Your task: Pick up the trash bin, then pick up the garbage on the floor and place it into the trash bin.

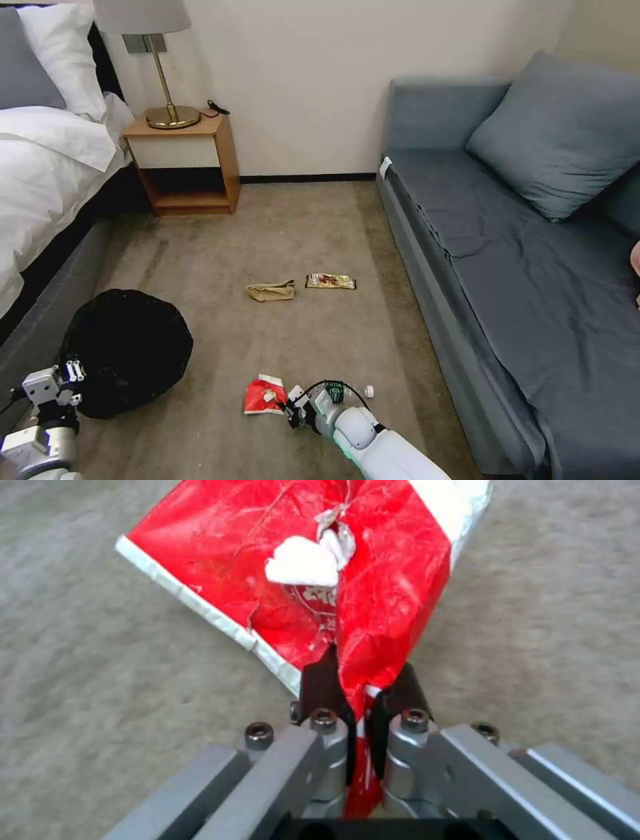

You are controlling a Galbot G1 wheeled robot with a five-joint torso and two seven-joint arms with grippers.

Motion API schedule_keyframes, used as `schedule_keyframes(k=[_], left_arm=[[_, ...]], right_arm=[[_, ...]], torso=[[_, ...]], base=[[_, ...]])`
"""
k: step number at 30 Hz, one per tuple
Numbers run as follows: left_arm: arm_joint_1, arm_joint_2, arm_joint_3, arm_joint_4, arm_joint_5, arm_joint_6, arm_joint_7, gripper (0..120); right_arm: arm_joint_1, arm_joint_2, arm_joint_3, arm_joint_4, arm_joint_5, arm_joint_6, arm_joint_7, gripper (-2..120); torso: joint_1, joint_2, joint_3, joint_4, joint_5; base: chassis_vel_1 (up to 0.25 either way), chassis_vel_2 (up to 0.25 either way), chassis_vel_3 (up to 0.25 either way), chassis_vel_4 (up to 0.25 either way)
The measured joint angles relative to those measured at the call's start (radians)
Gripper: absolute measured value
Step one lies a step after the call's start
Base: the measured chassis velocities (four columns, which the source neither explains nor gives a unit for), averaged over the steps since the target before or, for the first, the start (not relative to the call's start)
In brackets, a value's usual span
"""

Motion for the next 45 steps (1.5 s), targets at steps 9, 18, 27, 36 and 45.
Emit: schedule_keyframes(k=[9,18,27,36,45], left_arm=[[0.015,-0.013,0.001,0.022,0.005,-0.048,0.018,5],[0.020,-0.016,-0.018,0.012,0.003,-0.053,0.024,5],[0.010,-0.018,-0.018,-0.001,0.001,-0.047,0.024,5],[0.008,-0.023,0.004,-0.033,0.014,-0.028,0.025,5],[0.012,-0.016,0.020,-0.057,0.018,-0.013,0.028,5]], right_arm=[[0.040,0.029,0.101,0.053,-0.057,0.026,-0.047,2],[0.167,0.001,0.130,0.197,0.022,0.001,-0.059,2],[0.186,-0.016,0.130,0.440,0.161,-0.028,-0.093,2],[0.120,-0.009,-0.017,0.582,0.233,0.030,-0.278,2],[0.179,0.085,-0.115,0.444,0.227,0.064,-0.306,2]], torso=[[0.000,0.000,0.000,-0.0001,-0.0003],[0.000,0.000,0.000,0.0000,-0.0001],[0.000,0.000,0.000,0.0000,-0.0001],[0.000,0.000,0.000,0.0000,-0.0002],[0.000,0.000,0.000,0.0001,-0.0002]], base=[[0.000,0.000,0.000,0.000],[0.000,0.000,0.000,0.000],[0.000,0.000,0.000,0.000],[0.000,0.000,0.000,0.000],[0.000,0.000,0.000,0.000]])
